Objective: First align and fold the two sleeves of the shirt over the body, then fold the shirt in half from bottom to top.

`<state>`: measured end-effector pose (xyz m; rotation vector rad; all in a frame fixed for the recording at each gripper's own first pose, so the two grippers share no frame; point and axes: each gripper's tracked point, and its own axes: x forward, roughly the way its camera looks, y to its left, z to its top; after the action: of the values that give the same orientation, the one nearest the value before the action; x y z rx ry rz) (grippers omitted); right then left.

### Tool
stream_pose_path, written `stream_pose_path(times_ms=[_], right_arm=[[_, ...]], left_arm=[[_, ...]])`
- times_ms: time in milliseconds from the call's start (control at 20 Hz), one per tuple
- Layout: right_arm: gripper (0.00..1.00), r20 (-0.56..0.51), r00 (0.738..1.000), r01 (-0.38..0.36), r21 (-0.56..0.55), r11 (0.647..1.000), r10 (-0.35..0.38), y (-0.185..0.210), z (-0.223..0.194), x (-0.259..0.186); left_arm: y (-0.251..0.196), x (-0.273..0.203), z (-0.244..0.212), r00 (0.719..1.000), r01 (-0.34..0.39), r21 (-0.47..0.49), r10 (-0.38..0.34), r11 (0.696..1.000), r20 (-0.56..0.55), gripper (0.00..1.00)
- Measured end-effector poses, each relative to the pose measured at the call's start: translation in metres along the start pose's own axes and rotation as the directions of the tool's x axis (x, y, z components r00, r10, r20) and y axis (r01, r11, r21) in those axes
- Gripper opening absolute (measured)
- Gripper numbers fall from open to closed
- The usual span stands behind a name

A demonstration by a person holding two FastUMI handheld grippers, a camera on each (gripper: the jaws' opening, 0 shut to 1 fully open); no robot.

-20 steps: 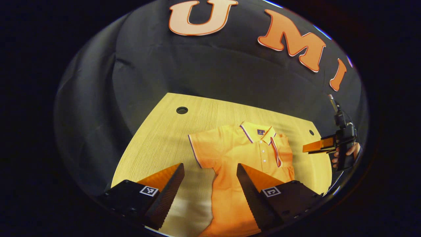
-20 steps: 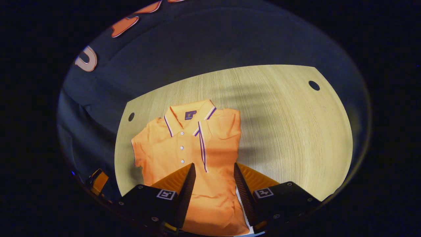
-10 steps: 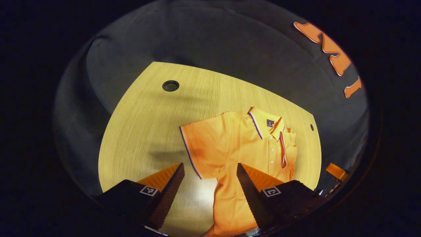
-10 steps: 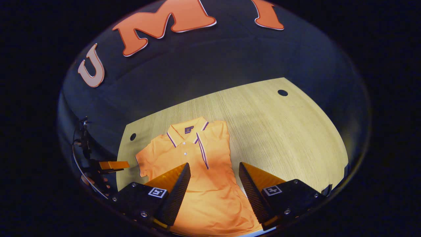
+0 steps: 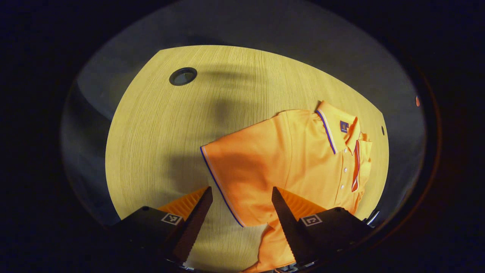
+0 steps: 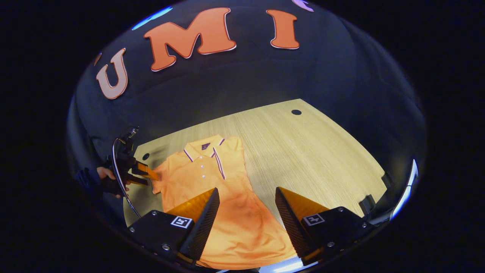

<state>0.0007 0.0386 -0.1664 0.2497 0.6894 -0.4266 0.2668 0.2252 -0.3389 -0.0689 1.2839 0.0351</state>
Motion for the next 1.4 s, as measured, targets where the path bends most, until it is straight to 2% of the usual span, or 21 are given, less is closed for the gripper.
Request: stream_pose_path(times_ms=[300, 400, 450, 500, 550, 650, 900, 1050, 1400], right_arm=[[0.91, 0.019, 0.998, 0.055, 0.038, 0.998, -0.055, -0.036, -0.021, -0.029], [0.9, 0.036, 0.996, 0.075, 0.057, 0.996, -0.077, -0.047, -0.02, -0.036], [0.9, 0.049, 0.994, 0.09, 0.061, 0.994, -0.093, -0.052, -0.018, -0.04], [0.91, 0.061, 0.993, 0.098, 0.067, 0.993, -0.103, -0.056, -0.016, -0.044], [0.9, 0.071, 0.992, 0.102, 0.072, 0.992, -0.108, -0.058, -0.014, -0.048], [0.9, 0.072, 0.991, 0.106, 0.07, 0.992, -0.111, -0.061, -0.015, -0.051], [0.9, 0.067, 0.992, 0.102, 0.074, 0.992, -0.107, -0.064, -0.022, -0.052], [0.91, 0.07, 0.992, 0.102, 0.077, 0.992, -0.107, -0.065, -0.021, -0.053], [0.9, 0.076, 0.99, 0.109, 0.093, 0.99, -0.116, -0.07, -0.018, -0.058]], left_arm=[[0.005, 0.015, 0.011, 0.997, -0.076, -0.033, 0.077, 0.997, 0.024, 0.94], [0.01, 0.017, 0.009, 0.991, -0.136, -0.017, 0.136, 0.991, 0.011, 0.9], [0.009, 0.016, 0.012, 0.991, -0.132, 0.007, 0.132, 0.991, 0.014, 0.85], [0.006, 0.015, 0.013, 0.993, -0.12, 0.026, 0.12, 0.992, 0.01, 0.77], [0.001, 0.014, 0.015, 0.996, -0.089, 0.048, 0.088, 0.995, 0.013, 0.54], [-0.001, 0.015, 0.012, 0.998, -0.07, 0.088, 0.069, 0.994, 0.007, 0.09], [-0.01, -0.007, 0.022, 0.996, -0.067, 0.165, 0.056, 0.984, 0.07, 0.09], [-0.03, -0.025, 0.034, 0.992, -0.064, 0.228, 0.038, 0.972, 0.117, 0.09], [-0.107, -0.038, 0.043, 0.99, -0.03, 0.367, -0.023, 0.93, 0.141, 0.09]])
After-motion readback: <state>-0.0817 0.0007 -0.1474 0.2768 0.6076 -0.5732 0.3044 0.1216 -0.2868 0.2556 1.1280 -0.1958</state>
